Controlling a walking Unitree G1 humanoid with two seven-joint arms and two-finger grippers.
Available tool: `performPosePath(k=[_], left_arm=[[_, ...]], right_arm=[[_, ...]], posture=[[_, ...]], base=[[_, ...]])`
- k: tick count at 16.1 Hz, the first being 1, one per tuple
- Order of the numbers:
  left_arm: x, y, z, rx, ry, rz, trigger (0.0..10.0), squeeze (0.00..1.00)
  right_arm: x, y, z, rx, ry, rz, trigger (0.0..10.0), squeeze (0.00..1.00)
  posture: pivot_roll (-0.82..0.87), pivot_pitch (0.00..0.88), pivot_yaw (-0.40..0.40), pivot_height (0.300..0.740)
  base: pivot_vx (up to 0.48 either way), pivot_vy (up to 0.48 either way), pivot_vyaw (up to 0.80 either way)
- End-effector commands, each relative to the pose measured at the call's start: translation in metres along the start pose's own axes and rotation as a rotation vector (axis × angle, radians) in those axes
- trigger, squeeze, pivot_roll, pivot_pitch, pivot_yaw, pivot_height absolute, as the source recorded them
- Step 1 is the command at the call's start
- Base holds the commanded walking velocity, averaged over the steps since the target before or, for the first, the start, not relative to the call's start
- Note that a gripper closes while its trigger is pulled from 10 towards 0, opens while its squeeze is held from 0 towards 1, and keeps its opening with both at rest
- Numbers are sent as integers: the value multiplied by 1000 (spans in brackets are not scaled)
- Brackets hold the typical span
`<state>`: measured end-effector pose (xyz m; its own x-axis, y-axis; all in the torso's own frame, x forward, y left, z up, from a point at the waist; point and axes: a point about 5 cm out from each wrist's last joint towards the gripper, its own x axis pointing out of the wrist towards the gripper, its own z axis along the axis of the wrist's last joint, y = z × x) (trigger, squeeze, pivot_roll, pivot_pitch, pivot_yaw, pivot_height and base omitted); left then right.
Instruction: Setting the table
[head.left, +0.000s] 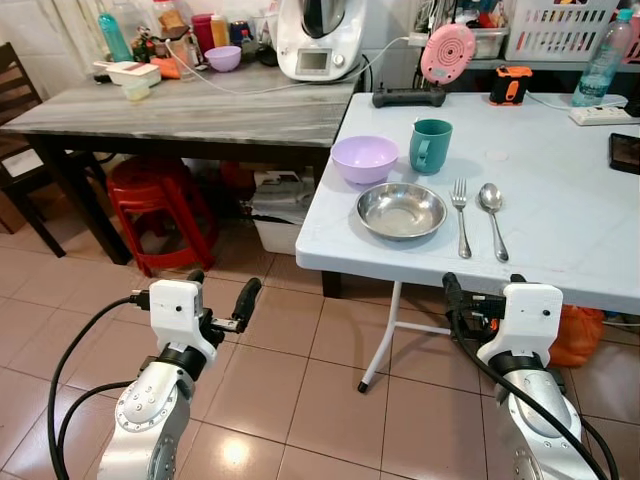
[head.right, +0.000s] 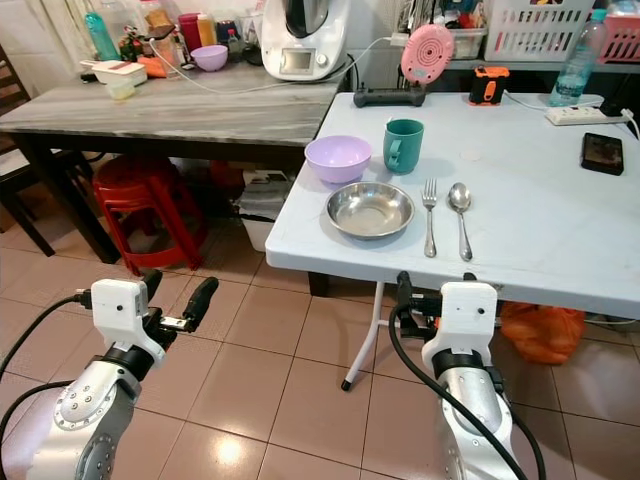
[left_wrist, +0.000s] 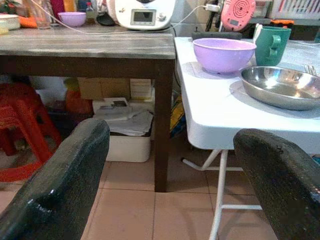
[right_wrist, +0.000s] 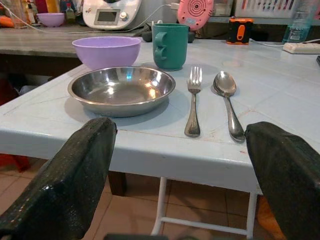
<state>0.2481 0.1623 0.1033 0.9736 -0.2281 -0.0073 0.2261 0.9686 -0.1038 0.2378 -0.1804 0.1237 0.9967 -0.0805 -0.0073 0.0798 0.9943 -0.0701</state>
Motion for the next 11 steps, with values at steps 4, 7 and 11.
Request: performPosePath(k=[4,7,11], left_arm=[[-1,-2,6,0,-23,-31,10000,0],[0,-4,7,-6,-22,-48,10000,0],[1,-5,6,-8,-16,-61,10000,0]], right_arm=[[1,2,11,2,-47,4,10000,0],[0,2,11,7,-47,-5,10000,0],[0,1,10,10,-44,-10,10000,0]], posture=[[-57,0,82,740],[-60,0,86,740],[-62,0,89,740]], base=[[369,0,0],[398,0,0],[393,0,0]])
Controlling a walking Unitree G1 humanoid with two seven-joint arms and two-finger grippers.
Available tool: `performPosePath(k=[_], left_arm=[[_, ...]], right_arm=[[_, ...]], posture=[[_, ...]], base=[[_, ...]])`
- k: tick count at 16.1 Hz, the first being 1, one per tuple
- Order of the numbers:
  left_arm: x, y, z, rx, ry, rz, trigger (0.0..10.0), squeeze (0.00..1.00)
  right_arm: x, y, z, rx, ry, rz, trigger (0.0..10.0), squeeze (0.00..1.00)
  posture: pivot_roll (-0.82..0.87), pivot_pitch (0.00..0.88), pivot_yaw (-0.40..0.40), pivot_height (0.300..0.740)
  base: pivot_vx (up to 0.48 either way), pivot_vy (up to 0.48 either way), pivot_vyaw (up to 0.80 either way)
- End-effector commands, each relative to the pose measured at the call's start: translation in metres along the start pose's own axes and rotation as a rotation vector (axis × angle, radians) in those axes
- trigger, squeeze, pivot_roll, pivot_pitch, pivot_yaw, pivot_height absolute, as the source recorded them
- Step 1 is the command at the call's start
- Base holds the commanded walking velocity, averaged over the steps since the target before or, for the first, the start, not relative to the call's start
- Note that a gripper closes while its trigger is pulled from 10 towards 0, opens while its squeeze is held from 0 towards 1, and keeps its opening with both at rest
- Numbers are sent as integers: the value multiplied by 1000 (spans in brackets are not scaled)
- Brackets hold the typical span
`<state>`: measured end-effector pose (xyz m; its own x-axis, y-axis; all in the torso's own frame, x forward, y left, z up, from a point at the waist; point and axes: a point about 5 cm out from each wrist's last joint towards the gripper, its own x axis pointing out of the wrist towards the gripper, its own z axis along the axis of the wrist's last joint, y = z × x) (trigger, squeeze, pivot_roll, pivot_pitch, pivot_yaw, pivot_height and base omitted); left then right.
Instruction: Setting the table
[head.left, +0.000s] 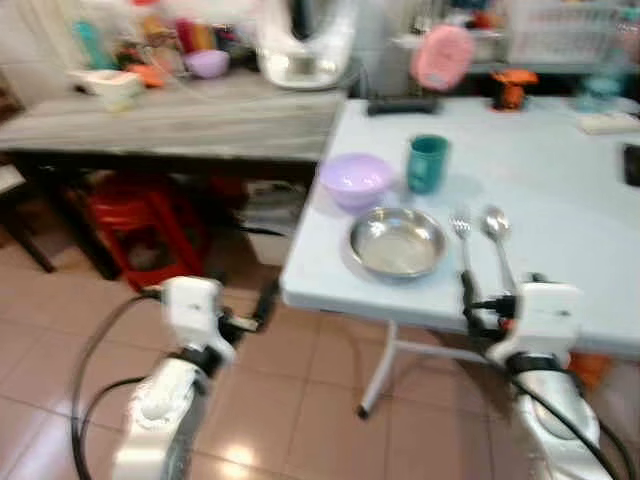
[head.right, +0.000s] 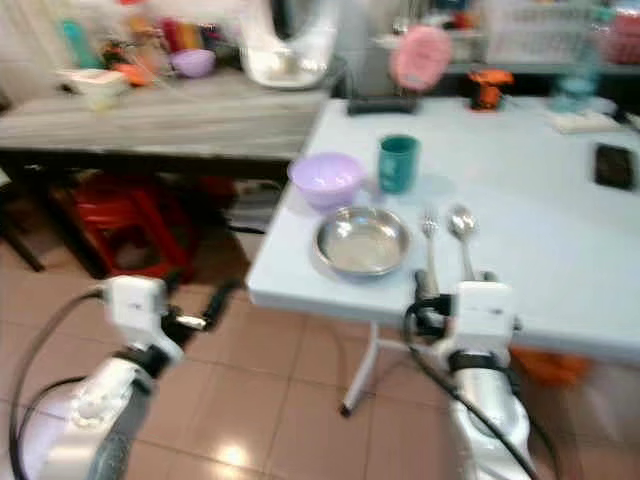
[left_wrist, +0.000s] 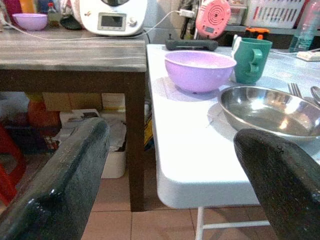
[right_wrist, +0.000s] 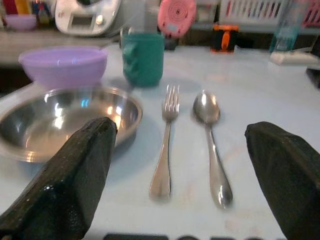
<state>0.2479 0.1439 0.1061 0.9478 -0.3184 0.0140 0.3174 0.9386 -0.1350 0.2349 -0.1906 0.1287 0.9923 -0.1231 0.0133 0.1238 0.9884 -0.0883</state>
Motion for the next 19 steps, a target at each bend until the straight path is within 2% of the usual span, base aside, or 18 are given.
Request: performPosePath(k=[1,8,19], left_arm=[[-4,12,5,24,-2,27,10000,0],[-4,10,2,29,13,16,10000,0],[-11,13,-3,33,33,-2,10000,0]], right_arm=[[2,12,6,30,-26,33,10000,0],[3,13,6,33,-22,44,10000,0],[-1,8,-10,100,86,11,10000,0]], posture=[[-63,0,89,740],[-60,0,80,740],[-62,0,85,740]], base=[[386,0,0],[364,0,0],[0,0,0]])
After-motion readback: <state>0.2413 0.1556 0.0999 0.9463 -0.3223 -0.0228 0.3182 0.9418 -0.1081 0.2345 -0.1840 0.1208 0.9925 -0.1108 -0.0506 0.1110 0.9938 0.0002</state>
